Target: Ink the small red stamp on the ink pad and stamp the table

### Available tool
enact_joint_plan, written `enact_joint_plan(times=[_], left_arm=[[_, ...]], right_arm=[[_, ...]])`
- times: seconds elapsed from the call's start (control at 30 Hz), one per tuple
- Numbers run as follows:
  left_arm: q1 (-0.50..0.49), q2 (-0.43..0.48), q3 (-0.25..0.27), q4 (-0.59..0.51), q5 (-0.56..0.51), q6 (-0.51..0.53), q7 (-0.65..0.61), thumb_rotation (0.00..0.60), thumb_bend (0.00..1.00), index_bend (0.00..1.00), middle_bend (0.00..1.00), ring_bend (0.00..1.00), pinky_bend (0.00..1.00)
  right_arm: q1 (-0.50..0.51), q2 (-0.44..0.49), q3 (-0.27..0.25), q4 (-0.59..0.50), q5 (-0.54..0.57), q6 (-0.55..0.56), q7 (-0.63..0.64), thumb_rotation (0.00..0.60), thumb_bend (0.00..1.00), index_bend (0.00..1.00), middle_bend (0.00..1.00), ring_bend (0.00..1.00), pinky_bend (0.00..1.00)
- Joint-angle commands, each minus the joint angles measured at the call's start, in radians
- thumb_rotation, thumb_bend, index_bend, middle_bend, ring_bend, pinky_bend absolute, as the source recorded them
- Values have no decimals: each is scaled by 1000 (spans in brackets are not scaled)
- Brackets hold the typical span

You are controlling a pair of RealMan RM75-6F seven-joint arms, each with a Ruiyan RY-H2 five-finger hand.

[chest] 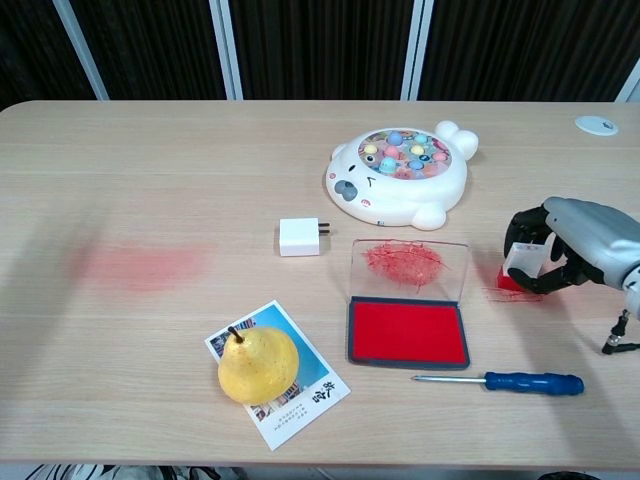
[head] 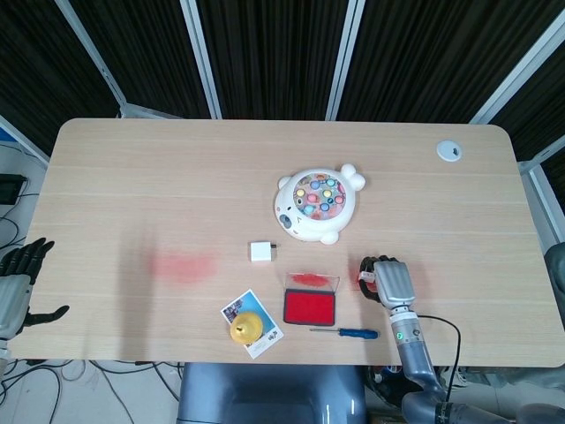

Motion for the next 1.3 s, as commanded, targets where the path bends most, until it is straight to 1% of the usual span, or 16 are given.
enact_joint_plan(times=[0.03, 0.43, 0.87, 1.3], left_arm=[[0, 0, 0, 0, 0, 0, -1, 600, 0, 0, 0, 0, 0], [0, 2, 1, -1, -1, -2, 1, 600, 0, 0, 0, 0, 0], [0, 3, 2, -3, -1, -2, 4, 600, 0, 0, 0, 0, 0], [0, 3, 2, -2, 1, 1, 3, 600, 0, 0, 0, 0, 0]], right_arm=[[0, 0, 1, -1, 1, 1, -4, 600, 545, 803, 560, 403, 437], [-3, 2, 5, -7, 16, -3, -23, 600, 511, 778, 538, 395, 425], [-9, -3, 13, -14, 31, 7, -35, 600, 486, 777, 533, 395, 424], [-14, -2, 13, -19, 43, 5, -50, 600, 418, 724, 495, 383, 419]])
